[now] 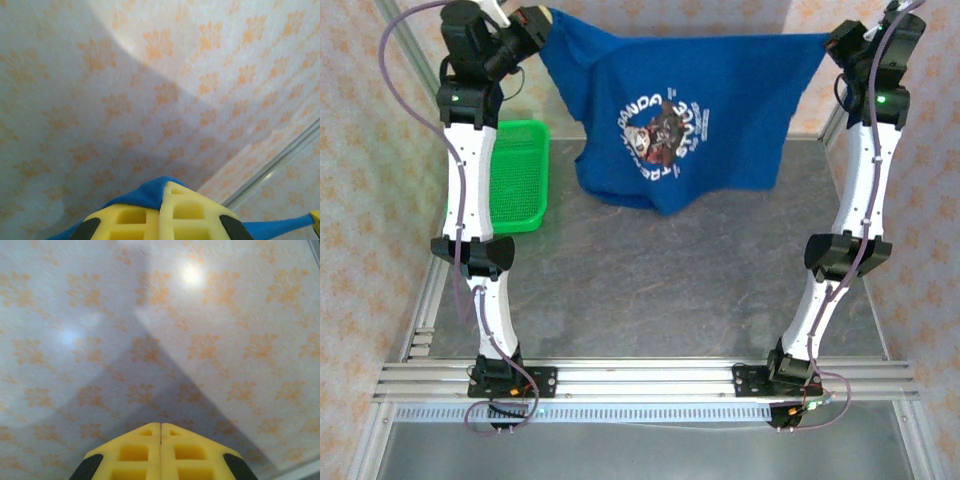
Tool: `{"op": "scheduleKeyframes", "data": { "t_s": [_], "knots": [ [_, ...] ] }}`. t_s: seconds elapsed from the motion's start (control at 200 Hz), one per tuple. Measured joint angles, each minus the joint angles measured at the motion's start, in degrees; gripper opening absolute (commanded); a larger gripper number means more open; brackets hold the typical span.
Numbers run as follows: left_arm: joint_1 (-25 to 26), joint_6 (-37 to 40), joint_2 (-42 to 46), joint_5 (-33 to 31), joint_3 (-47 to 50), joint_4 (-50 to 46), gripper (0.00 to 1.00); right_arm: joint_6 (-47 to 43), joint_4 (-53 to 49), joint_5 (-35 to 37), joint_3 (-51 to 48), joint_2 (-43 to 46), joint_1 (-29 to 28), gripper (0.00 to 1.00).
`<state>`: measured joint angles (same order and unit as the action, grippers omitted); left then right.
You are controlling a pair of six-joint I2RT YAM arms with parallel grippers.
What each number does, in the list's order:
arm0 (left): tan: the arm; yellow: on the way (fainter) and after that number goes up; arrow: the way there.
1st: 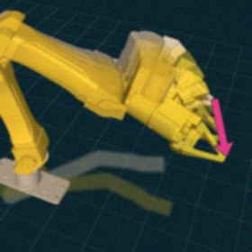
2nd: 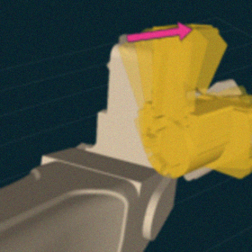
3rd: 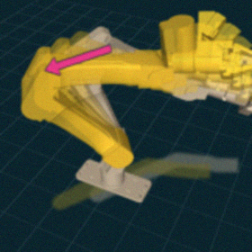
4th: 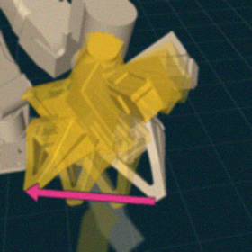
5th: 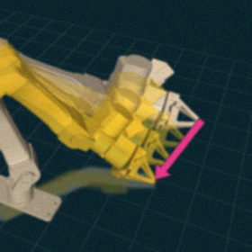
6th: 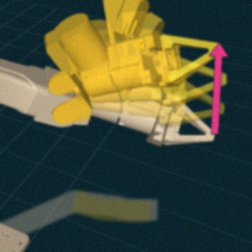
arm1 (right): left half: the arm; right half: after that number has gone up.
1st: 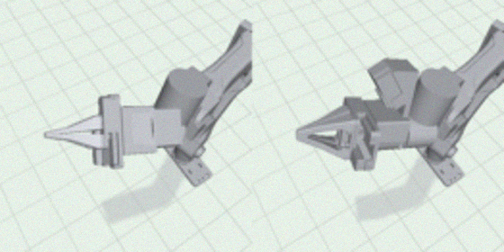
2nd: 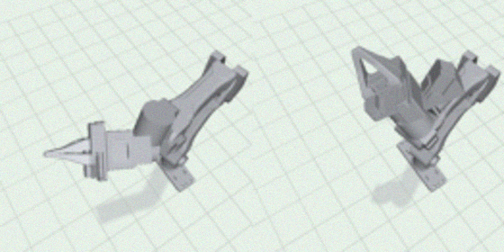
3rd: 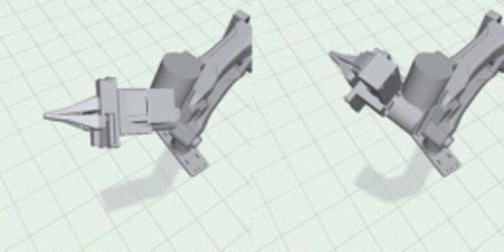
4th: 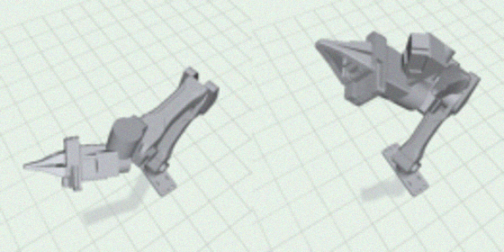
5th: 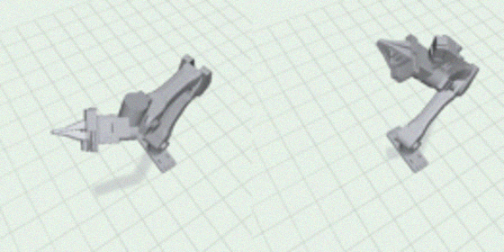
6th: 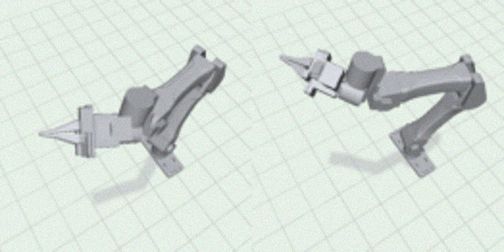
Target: Fold and stack the t-shirts
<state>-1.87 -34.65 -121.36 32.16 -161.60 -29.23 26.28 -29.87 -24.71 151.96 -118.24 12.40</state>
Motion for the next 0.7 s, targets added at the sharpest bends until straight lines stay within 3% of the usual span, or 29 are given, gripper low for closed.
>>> {"op": "scheduleKeyframes", "data": {
  "t_s": [0.18, 0.385, 0.49, 0.701],
  "knots": [
    [-1.99, 0.63, 2.71, 1.73, -0.07, 0.50, 0.00, -0.98, 0.31, -1.88, -2.29, 2.95, 1.16, 0.00],
    [0.81, 7.54, 8.13, 2.14, 2.89, -7.19, 0.00, -8.04, -0.44, -0.74, -19.56, 14.78, 2.19, 0.00],
    [3.87, 11.91, 16.90, -0.68, 16.98, -10.69, 0.00, -12.59, -0.55, 1.40, -33.07, 22.84, 2.38, 0.00],
    [9.99, 12.15, 39.32, -5.88, 63.23, -8.50, 0.00, -18.08, 1.18, 8.11, -70.44, 42.51, 2.93, 0.00]
  ]
}}
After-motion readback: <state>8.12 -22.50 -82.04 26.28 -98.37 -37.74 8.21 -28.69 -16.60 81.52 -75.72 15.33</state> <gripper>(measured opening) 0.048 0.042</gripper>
